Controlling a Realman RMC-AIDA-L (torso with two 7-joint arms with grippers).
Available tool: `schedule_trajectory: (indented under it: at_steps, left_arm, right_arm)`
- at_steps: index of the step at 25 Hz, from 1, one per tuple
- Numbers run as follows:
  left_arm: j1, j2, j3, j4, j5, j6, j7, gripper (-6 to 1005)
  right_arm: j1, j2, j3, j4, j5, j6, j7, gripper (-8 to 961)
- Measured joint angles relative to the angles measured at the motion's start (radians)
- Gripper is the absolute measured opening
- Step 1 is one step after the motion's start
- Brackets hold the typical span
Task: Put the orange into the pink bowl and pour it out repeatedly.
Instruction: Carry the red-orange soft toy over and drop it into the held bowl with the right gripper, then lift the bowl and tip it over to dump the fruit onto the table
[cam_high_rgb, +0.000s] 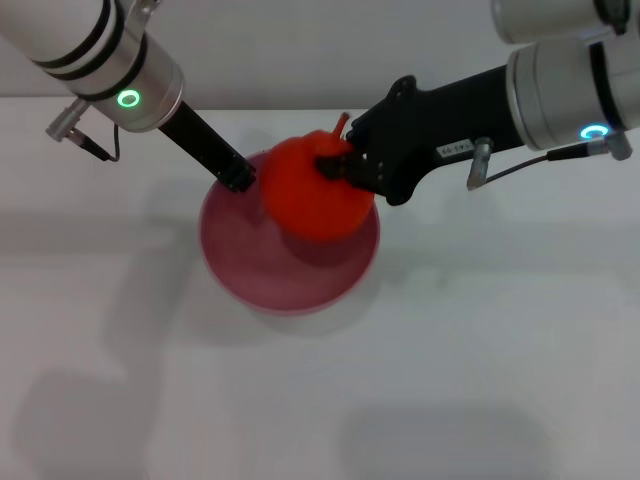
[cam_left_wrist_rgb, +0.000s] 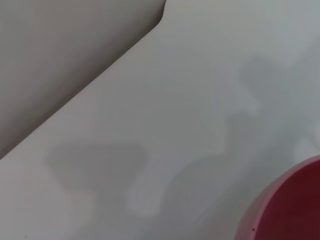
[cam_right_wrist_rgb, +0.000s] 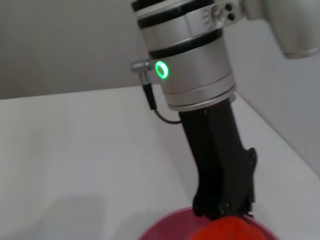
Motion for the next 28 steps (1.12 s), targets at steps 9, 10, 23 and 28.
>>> schedule_trajectory:
  at_steps: [9,10,23,28]
  left_arm:
    - [-0.001,0.0,0.009,0.0,-0.008,0.0,0.0,45]
    - [-0.001,0.0,0.009,0.0,-0.008,0.0,0.0,45]
    - [0.018,0.0,0.029,0.01,-0.037,-0.04,0.008,45]
    - [0.071,0.003,0.122,0.075,-0.078,-0.167,0.015,45]
  right_arm:
    - [0.004,-0.002,-0.018,0.016,0.0,0.01,-0.015,172]
    - [0.003,-0.002,-0.016,0.016,0.0,0.011,-0.015,206]
    - [-0.1,0.003,0.088,0.021,0.179,0.118,-0.149,460]
    - [-0.258,-0.005,0.173,0.182,0.714,0.141,-0.607,460]
